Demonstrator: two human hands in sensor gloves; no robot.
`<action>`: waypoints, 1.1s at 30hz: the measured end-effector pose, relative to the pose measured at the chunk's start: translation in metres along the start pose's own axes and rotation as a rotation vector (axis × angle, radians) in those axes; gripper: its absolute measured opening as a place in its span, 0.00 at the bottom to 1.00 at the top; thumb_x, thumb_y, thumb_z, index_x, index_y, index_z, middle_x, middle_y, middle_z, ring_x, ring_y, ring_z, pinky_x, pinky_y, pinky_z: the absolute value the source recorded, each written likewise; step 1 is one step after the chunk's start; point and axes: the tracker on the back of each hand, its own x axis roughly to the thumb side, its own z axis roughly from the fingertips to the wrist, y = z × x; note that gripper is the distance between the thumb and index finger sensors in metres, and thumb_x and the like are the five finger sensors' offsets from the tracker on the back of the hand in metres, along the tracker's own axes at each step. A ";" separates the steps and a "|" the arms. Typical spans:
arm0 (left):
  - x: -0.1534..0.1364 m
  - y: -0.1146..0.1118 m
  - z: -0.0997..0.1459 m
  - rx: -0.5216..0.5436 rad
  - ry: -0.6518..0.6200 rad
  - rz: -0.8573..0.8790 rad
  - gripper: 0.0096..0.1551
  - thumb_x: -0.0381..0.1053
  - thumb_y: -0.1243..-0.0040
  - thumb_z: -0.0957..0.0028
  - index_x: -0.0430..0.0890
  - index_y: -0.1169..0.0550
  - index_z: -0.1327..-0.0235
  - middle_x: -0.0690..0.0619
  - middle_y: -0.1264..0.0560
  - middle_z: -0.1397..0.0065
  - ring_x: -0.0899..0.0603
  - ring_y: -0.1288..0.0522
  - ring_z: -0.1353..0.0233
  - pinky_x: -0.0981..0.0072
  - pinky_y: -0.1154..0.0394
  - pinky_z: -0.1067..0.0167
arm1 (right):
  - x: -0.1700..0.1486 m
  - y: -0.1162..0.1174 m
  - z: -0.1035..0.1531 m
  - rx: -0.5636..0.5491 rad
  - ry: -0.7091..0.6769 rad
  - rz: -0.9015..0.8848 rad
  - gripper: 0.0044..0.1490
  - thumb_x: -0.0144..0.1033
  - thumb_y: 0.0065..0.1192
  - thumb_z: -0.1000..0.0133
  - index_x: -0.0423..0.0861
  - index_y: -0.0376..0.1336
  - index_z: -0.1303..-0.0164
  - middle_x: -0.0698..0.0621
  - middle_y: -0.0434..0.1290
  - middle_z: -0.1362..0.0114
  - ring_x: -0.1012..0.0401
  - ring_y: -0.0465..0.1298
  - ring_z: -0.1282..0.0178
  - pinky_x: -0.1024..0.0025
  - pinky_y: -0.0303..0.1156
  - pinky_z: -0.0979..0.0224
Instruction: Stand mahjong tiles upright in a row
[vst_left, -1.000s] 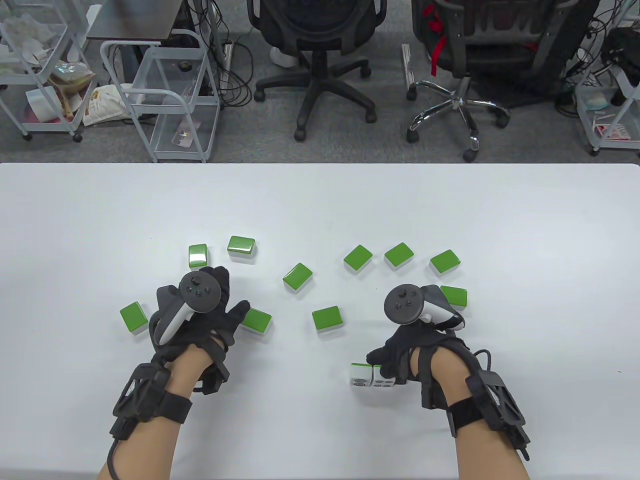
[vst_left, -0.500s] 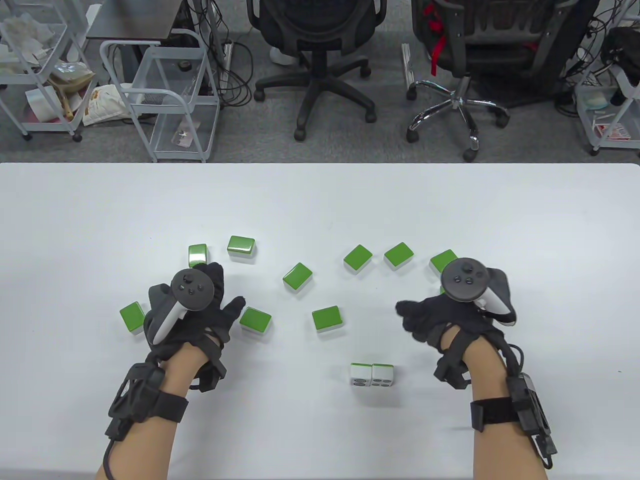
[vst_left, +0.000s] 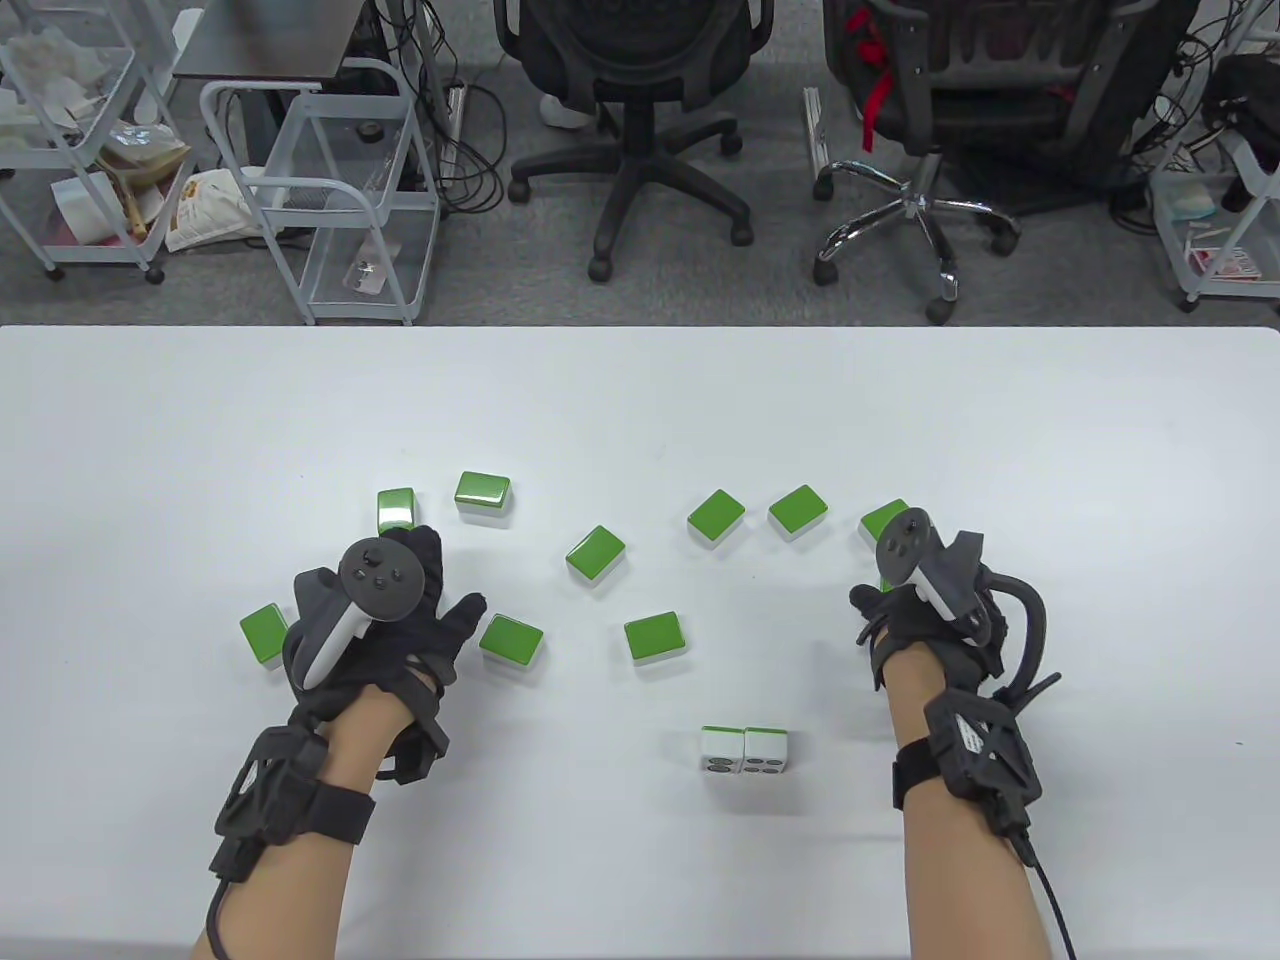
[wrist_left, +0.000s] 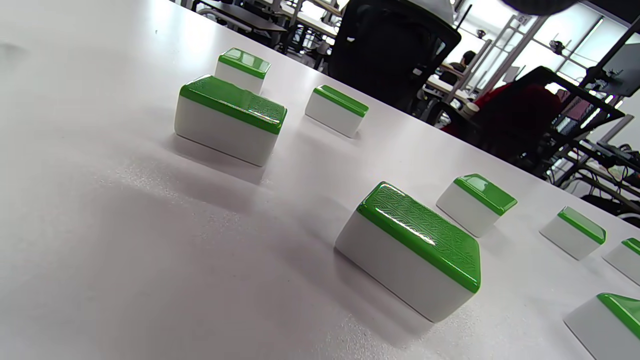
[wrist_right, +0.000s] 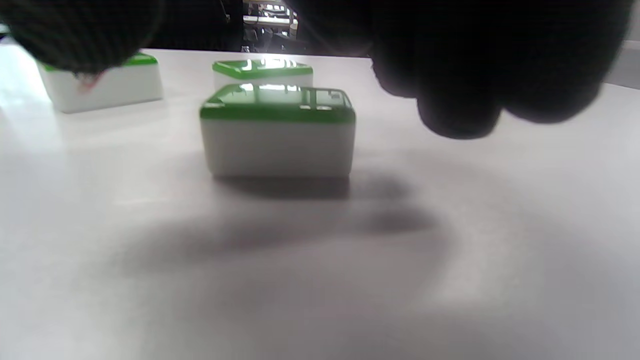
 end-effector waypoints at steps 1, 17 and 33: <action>0.000 0.000 0.000 -0.001 0.000 -0.001 0.53 0.74 0.55 0.67 0.59 0.59 0.32 0.53 0.62 0.20 0.38 0.63 0.19 0.39 0.54 0.24 | 0.003 0.003 -0.004 0.003 0.006 -0.001 0.60 0.67 0.62 0.63 0.32 0.58 0.35 0.28 0.70 0.34 0.37 0.81 0.48 0.45 0.80 0.52; 0.002 -0.006 -0.004 -0.024 -0.002 -0.031 0.53 0.74 0.55 0.67 0.59 0.59 0.32 0.53 0.62 0.20 0.38 0.63 0.19 0.39 0.54 0.24 | 0.011 0.006 0.014 0.475 -0.346 -0.294 0.51 0.32 0.74 0.65 0.30 0.55 0.33 0.26 0.64 0.30 0.40 0.80 0.47 0.48 0.79 0.48; 0.002 -0.009 -0.002 -0.033 0.001 -0.050 0.53 0.74 0.55 0.67 0.59 0.59 0.32 0.53 0.62 0.20 0.38 0.63 0.19 0.39 0.54 0.24 | 0.042 0.023 0.085 0.841 -0.763 -0.191 0.47 0.31 0.71 0.63 0.31 0.58 0.34 0.23 0.61 0.34 0.39 0.81 0.47 0.49 0.79 0.47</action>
